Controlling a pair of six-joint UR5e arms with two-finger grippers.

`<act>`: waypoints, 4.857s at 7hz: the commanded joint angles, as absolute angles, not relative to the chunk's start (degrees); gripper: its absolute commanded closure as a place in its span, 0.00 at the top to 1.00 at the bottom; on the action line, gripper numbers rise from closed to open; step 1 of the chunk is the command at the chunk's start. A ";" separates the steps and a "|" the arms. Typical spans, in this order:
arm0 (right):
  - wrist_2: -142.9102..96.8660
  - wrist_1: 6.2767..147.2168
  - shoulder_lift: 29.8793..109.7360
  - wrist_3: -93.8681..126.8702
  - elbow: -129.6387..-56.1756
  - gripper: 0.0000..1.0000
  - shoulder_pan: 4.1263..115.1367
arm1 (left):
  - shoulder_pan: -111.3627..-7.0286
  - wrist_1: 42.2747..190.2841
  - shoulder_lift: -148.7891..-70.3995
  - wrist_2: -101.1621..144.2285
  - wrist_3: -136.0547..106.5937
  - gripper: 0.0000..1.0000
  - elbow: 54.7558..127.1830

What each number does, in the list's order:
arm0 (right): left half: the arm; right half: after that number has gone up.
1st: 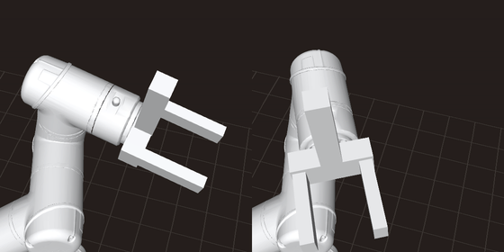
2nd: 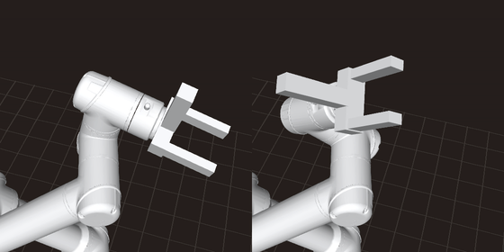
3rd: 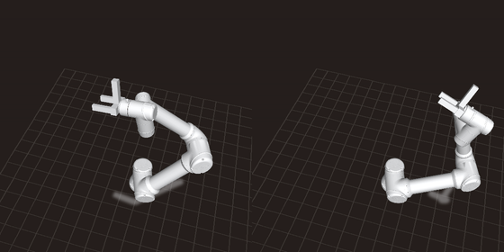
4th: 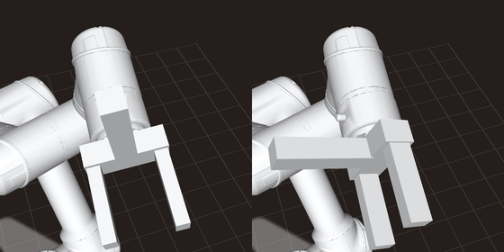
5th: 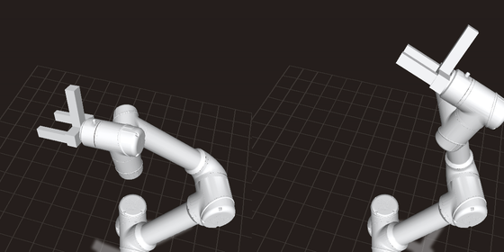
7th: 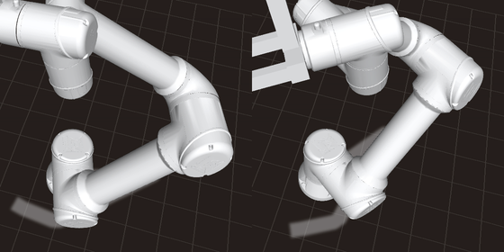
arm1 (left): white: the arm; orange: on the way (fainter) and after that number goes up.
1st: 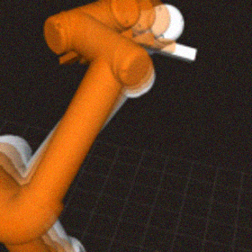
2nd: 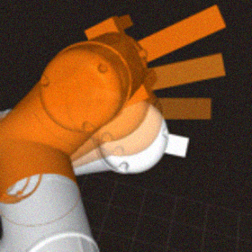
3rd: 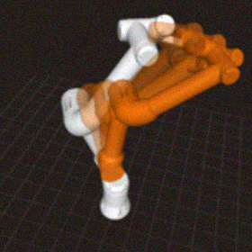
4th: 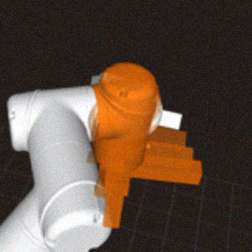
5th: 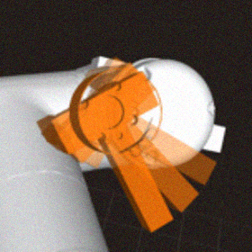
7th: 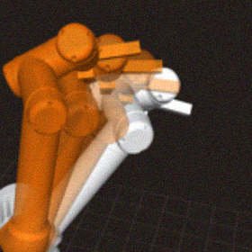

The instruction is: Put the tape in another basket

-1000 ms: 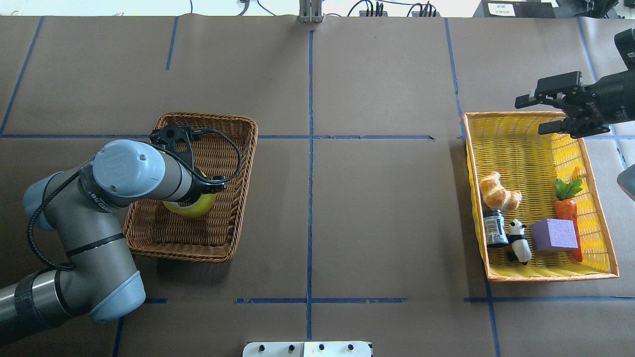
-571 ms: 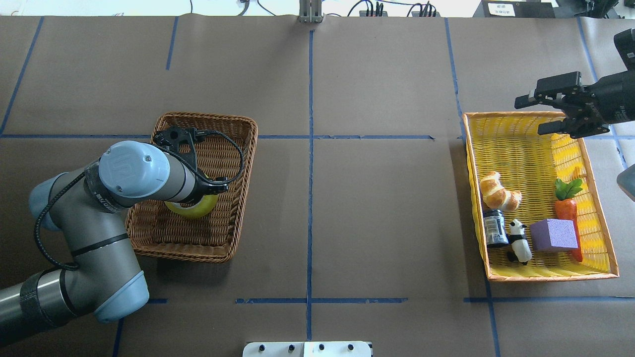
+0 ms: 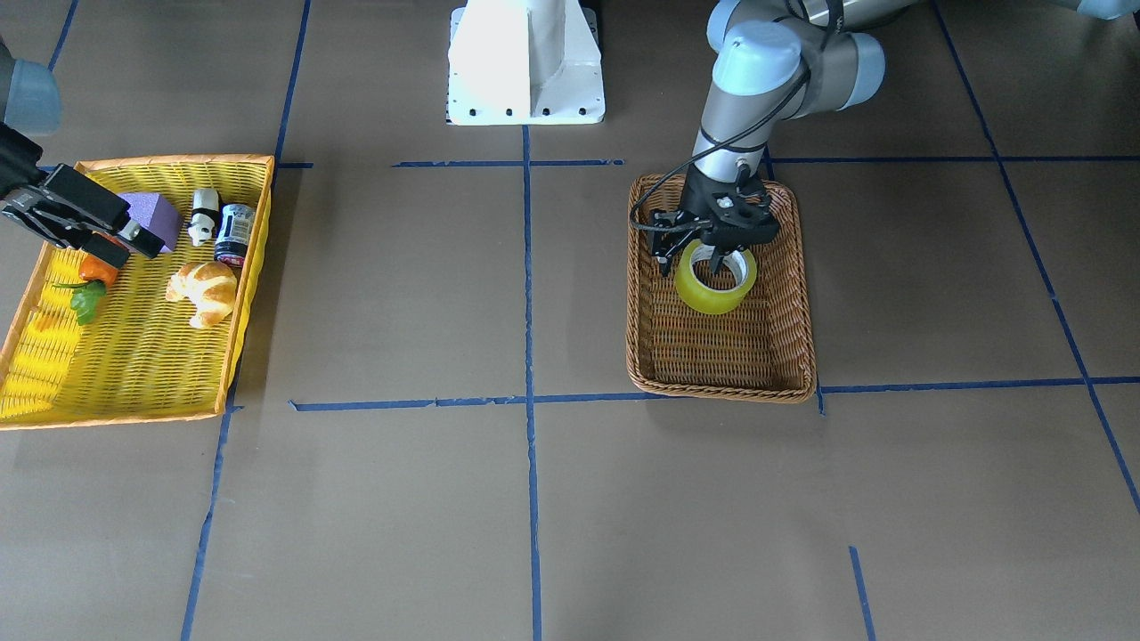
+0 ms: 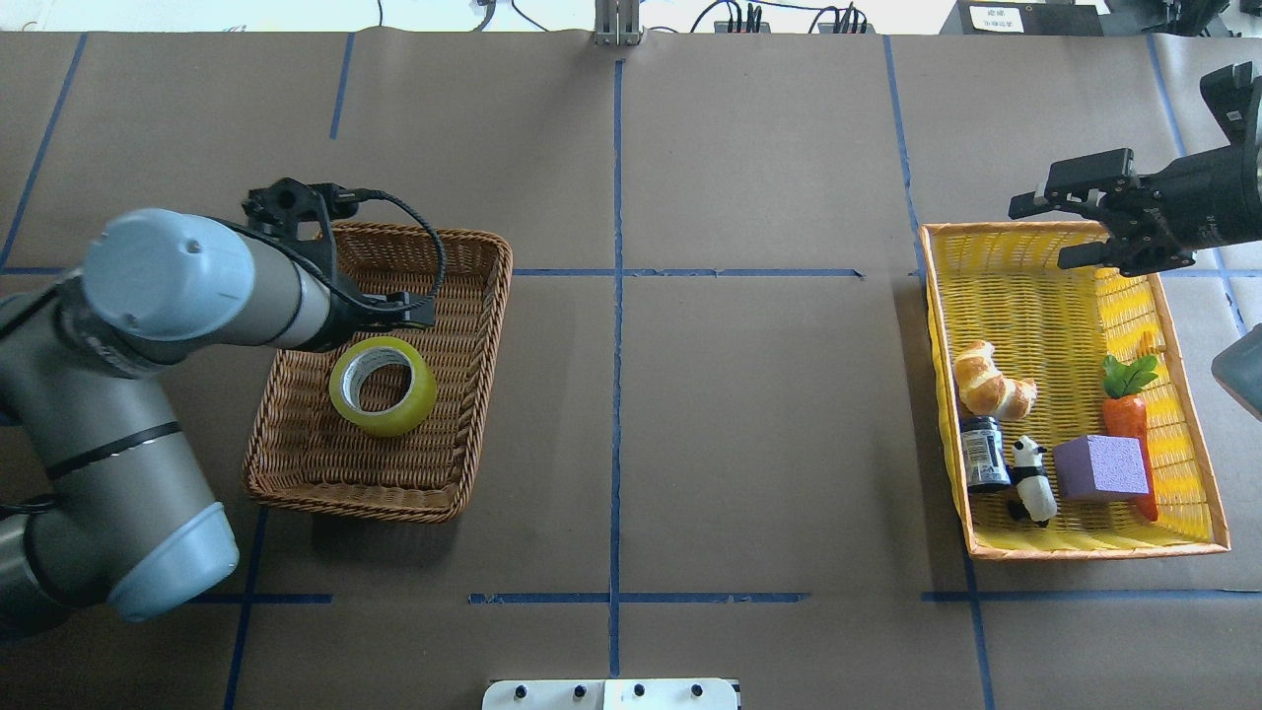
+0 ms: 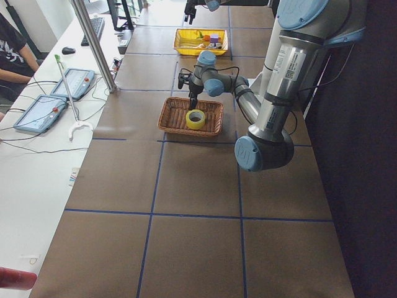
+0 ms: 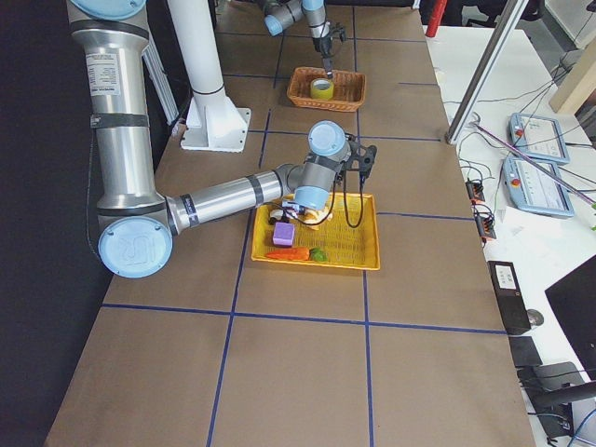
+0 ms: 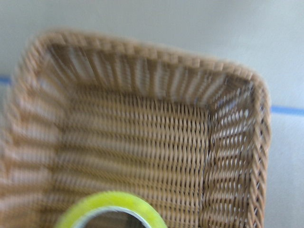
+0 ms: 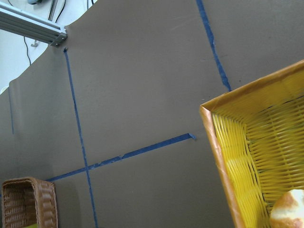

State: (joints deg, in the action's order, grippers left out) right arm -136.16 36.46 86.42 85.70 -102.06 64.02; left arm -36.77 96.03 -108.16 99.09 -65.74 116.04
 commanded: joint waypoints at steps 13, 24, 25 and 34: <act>-140.28 100.90 92.90 -4.40 -105.38 1.00 87.89 | -91.58 77.08 -96.33 135.70 15.91 1.00 94.74; -138.16 101.16 93.86 -4.04 -105.21 1.00 85.61 | -91.14 74.97 -94.04 135.44 16.43 1.00 99.05; -138.16 101.08 94.04 -4.04 -105.21 1.00 85.61 | -91.06 74.97 -92.82 135.44 16.17 1.00 98.97; -138.52 100.90 95.19 -4.31 -104.15 1.00 85.69 | -90.70 75.41 -91.76 135.35 16.17 1.00 96.94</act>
